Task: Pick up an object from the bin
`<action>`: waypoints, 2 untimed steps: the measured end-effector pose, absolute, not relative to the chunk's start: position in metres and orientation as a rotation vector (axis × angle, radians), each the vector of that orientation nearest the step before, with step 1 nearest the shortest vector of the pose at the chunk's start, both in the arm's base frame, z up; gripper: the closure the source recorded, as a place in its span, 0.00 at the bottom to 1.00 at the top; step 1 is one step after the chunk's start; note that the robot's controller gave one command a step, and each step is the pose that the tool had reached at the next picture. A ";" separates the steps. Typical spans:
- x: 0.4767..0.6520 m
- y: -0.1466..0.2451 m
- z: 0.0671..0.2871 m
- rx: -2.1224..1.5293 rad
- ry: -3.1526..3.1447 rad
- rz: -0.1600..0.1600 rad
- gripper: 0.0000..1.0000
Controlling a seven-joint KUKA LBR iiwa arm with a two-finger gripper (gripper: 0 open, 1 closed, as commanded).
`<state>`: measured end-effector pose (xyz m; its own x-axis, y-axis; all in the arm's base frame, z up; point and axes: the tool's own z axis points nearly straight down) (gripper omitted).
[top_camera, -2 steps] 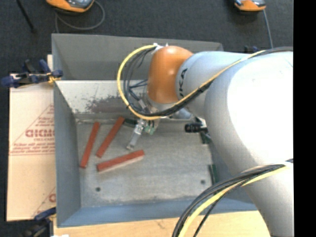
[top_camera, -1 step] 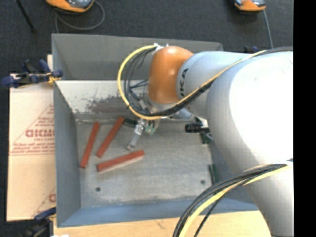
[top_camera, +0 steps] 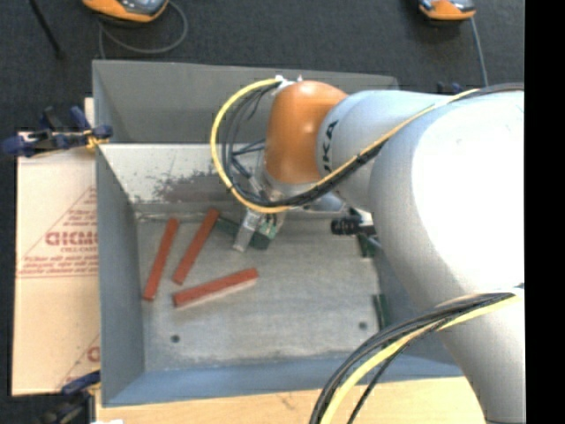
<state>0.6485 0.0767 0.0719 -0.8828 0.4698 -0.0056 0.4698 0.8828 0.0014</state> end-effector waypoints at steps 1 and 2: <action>0.650 0.075 0.093 0.757 3.042 0.000 1.00; 0.653 0.074 0.147 0.753 3.040 0.004 1.00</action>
Offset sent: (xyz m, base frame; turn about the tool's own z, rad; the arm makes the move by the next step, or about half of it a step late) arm 0.0000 0.0000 0.0188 0.0000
